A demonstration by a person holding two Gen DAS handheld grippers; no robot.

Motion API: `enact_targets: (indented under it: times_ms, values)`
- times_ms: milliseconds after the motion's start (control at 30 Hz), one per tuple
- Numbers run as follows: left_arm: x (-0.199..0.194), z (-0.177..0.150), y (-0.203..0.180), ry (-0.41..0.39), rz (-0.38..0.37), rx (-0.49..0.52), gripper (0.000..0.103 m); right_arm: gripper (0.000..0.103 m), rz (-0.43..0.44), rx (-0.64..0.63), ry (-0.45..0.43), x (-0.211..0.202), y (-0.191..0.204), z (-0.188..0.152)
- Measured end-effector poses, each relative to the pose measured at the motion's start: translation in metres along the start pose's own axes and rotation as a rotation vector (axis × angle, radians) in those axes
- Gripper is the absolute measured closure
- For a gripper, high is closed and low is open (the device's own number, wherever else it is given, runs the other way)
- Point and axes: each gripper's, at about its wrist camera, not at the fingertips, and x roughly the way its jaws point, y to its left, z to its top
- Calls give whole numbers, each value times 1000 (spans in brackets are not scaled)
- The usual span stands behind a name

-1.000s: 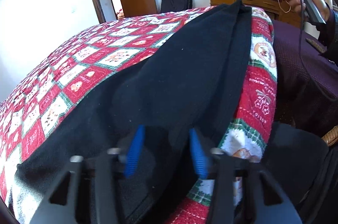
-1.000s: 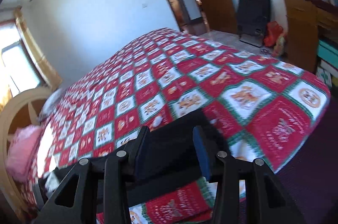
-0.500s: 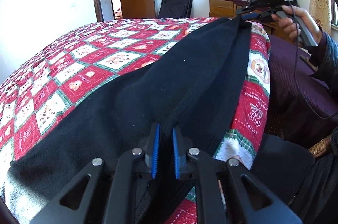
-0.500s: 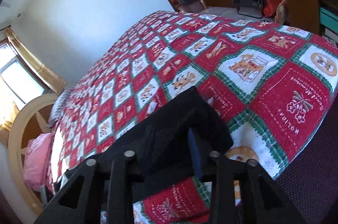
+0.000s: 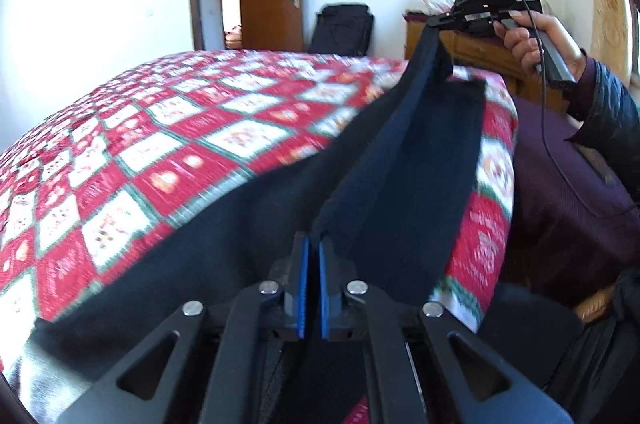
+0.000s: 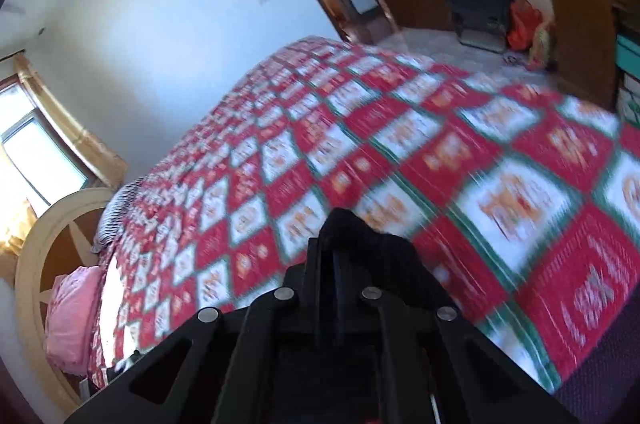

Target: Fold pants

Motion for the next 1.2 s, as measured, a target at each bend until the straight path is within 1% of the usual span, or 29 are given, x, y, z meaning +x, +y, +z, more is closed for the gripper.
enact_targets:
  times_ms: [100, 200, 267, 333, 433, 500, 600, 733, 800, 867, 900, 933, 1000, 1067, 1100, 1167, 1200]
  values:
    - [-13, 9, 13, -47, 9, -41, 98, 98, 59, -75, -71, -7, 31, 17]
    - [-20, 9, 16, -73, -6, -53, 98, 98, 83, -107, -97, -17, 38, 9]
    - [-21, 1, 10, -68, -28, -44, 98, 98, 61, -104, -94, -20, 29, -4]
    - [-19, -6, 7, -53, -59, -26, 98, 98, 39, -71, -69, -24, 5, -22]
    - [-7, -22, -9, 3, -85, 21, 98, 98, -2, -14, 10, -25, -42, -55]
    - [2, -30, -17, 43, -98, 41, 98, 98, -33, 12, 41, -25, -67, -70]
    - [12, -37, -31, 80, -96, 89, 98, 98, -2, 76, 54, -27, -91, -83]
    - [9, -35, -41, 74, -82, 143, 98, 98, 19, 71, 31, -31, -88, -83]
    - [7, -35, -40, 63, -78, 137, 98, 98, 44, 48, 7, -38, -79, -80]
    - [8, -38, -37, 68, -65, 124, 98, 98, 56, 22, 7, -41, -72, -78]
    - [10, -40, -36, 77, -60, 114, 98, 98, 37, 6, 23, -39, -70, -78]
    - [12, -42, -34, 84, -56, 105, 98, 98, -15, -9, 39, -36, -71, -78]
    - [12, -43, -33, 84, -65, 87, 98, 87, -108, -15, 51, -33, -74, -81]
    - [10, -44, -33, 75, -59, 89, 97, 53, -177, -1, 28, -39, -76, -83]
    - [9, -44, -33, 68, -53, 91, 97, 52, -208, -13, 4, -46, -72, -82]
    - [9, -46, -33, 63, -55, 91, 96, 52, -239, -59, -34, -60, -59, -82]
    - [9, -46, -33, 65, -50, 95, 91, 52, -245, -89, -46, -65, -49, -84]
